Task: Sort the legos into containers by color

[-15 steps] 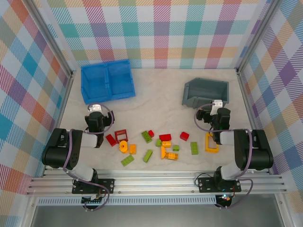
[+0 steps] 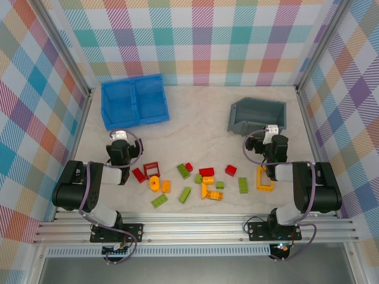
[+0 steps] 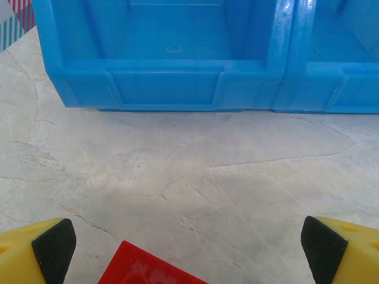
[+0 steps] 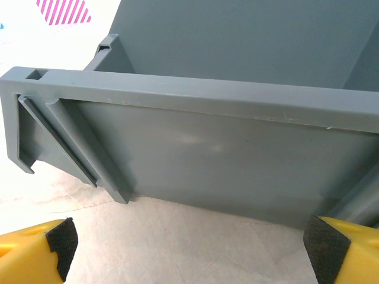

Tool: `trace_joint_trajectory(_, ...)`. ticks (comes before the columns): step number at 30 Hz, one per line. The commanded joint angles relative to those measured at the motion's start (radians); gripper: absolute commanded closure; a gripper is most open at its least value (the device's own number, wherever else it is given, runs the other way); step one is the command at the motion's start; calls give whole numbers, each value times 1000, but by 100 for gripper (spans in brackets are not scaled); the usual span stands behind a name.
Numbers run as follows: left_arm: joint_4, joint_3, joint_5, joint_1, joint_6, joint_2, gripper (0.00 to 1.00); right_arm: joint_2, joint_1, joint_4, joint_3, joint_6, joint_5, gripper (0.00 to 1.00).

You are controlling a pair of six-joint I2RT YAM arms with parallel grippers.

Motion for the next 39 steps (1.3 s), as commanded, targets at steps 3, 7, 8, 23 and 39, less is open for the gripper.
trace_joint_trajectory(3,39,10,-8,1,12,-5,0,8,1,2,21,-10,-20,0)
trace_joint_trajectory(7,39,10,-6,1,12,-5,0,8,0,2,21,-11,-22,0)
trace_joint_trajectory(8,39,9,-7,1,12,-5,0,7,1,2,21,-11,-21,0)
trace_joint_trajectory(23,-495,208,-56,-86,59,-527,0,-385,52,-482,234,14,118,0)
trace_joint_trajectory(39,-1533,1115,250,124,-355,-91,7,-235,132,-1528,953,466,-107,18)
